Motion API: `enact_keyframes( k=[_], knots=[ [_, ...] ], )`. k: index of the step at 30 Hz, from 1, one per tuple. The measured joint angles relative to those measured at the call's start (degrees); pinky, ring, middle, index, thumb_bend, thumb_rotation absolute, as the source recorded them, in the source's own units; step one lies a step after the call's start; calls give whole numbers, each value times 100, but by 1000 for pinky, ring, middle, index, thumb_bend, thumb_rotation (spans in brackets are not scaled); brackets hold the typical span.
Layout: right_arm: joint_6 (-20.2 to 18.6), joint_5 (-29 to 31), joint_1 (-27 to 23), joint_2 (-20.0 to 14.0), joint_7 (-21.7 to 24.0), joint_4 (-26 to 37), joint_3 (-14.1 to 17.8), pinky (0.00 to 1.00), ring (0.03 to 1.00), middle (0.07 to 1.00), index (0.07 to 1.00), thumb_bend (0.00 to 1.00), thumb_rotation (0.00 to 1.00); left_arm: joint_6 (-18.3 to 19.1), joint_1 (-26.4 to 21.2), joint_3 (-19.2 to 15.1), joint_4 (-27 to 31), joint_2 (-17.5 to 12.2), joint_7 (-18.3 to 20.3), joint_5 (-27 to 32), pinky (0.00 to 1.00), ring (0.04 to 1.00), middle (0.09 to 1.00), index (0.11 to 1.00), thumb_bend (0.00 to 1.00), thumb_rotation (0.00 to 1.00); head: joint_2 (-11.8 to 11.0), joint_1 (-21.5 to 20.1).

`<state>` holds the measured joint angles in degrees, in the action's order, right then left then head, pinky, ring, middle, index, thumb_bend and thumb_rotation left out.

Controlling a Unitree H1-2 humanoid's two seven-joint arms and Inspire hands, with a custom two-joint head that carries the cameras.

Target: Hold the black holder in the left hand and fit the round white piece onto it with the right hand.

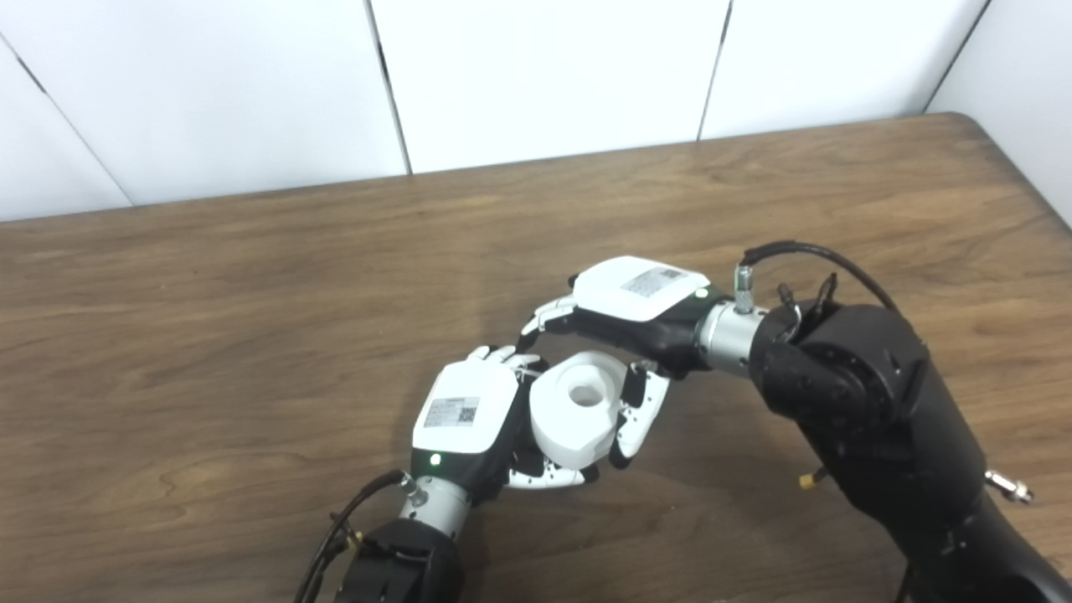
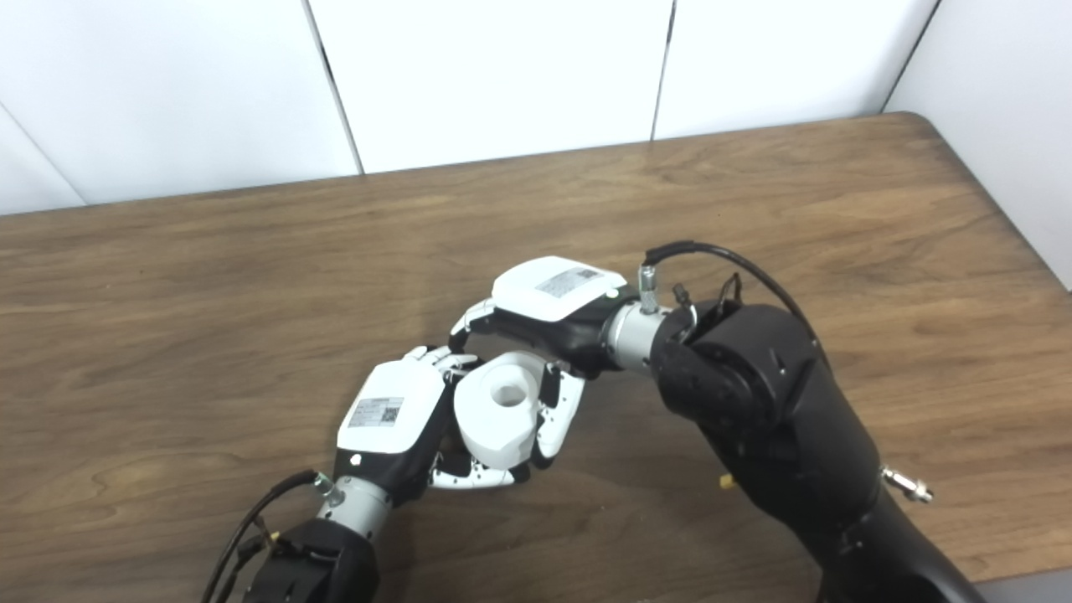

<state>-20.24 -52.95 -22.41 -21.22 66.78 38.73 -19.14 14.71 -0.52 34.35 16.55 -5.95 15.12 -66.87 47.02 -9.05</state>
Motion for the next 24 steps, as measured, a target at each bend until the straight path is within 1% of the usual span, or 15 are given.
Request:
enact_keyframes(
  k=[7, 18, 24],
  knots=[
    [-163, 177, -161, -212, 0, 13, 50, 1000, 883, 892, 830, 1000, 211, 1, 0, -1, 0, 6, 0, 1, 927, 888, 801, 490, 521, 74, 9, 0],
    [-306, 322, -278, -267, 0, 145, 52, 1000, 892, 895, 832, 1000, 205, -2, -13, 1, -11, 5, 0, 3, 923, 883, 800, 490, 521, 75, -9, -9],
    [-346, 647, -604, -492, 3, 192, 60, 1000, 894, 914, 853, 1000, 212, -2, -17, 1, -15, 6, 0, 8, 929, 885, 800, 490, 520, 75, -9, -9]
  ],
)
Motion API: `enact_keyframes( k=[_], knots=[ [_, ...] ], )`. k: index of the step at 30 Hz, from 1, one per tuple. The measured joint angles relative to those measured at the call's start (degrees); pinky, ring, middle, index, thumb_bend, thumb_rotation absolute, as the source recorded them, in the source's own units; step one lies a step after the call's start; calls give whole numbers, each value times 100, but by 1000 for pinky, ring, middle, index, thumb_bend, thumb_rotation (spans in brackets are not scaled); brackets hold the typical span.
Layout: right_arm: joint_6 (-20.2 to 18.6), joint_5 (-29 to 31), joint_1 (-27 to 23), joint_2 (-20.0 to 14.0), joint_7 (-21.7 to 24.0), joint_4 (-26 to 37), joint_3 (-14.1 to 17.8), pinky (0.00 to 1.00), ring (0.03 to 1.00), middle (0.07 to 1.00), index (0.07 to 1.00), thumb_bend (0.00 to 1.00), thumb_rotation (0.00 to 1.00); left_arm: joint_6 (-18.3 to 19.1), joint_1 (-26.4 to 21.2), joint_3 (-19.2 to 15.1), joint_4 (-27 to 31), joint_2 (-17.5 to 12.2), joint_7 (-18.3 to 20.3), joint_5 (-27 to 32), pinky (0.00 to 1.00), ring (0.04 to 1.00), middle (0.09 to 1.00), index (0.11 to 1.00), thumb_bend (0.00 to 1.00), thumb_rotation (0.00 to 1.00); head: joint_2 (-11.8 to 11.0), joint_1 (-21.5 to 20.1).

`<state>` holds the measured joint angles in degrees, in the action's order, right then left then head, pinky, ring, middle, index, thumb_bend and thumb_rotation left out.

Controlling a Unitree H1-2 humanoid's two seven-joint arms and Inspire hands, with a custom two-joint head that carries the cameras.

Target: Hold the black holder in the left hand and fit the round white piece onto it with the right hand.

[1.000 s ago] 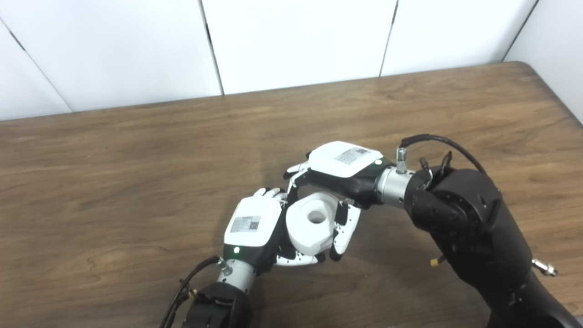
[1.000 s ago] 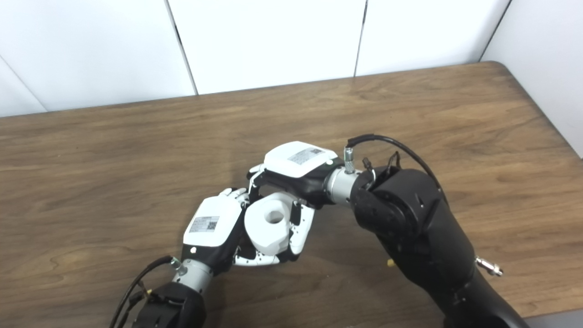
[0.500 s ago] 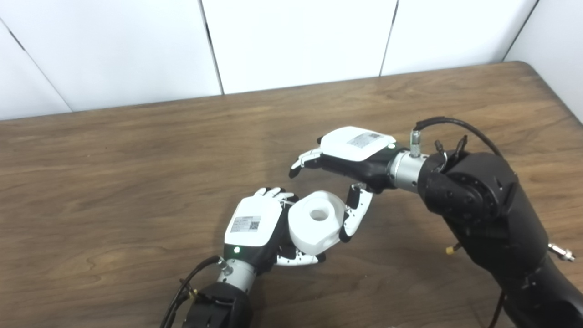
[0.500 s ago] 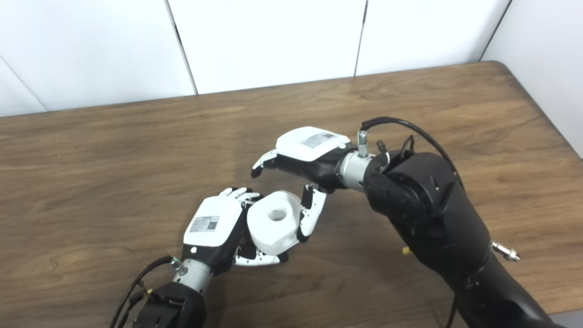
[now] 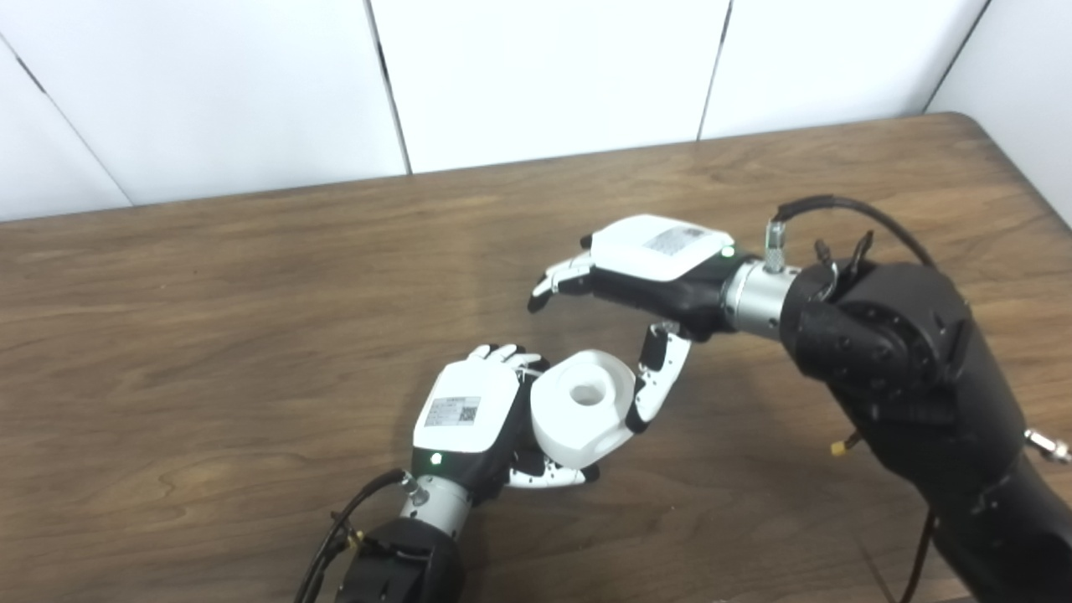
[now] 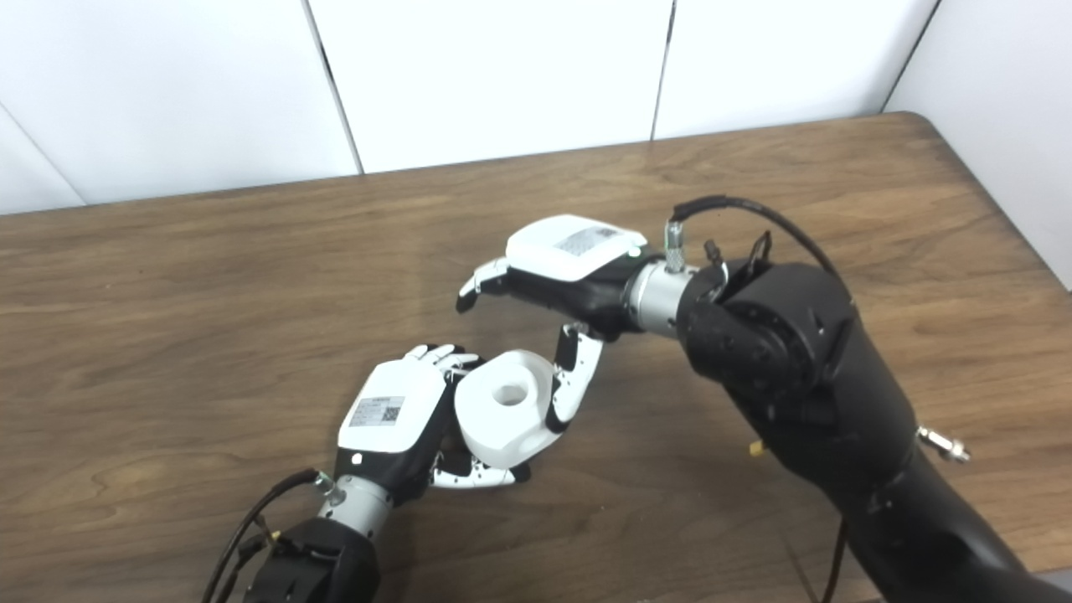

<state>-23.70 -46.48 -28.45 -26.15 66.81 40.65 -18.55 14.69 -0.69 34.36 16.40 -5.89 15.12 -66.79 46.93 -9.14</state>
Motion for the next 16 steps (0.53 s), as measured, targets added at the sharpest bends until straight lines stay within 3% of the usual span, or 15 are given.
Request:
enact_keyframes(
  k=[9, 16],
  knots=[
    [-4, 561, -490, -475, 1, -3, -131, 1000, 893, 914, 870, 1000, 199, -3, -18, 0, -19, 4, -1, 5, 927, 885, 799, 490, 521, 75, 0, 0],
    [-4, 708, -539, -686, 1, -1, -100, 1000, 885, 908, 869, 1000, 186, -2, -28, 0, -25, 6, 0, 11, 927, 886, 800, 490, 520, 76, 0, 0]
  ],
)
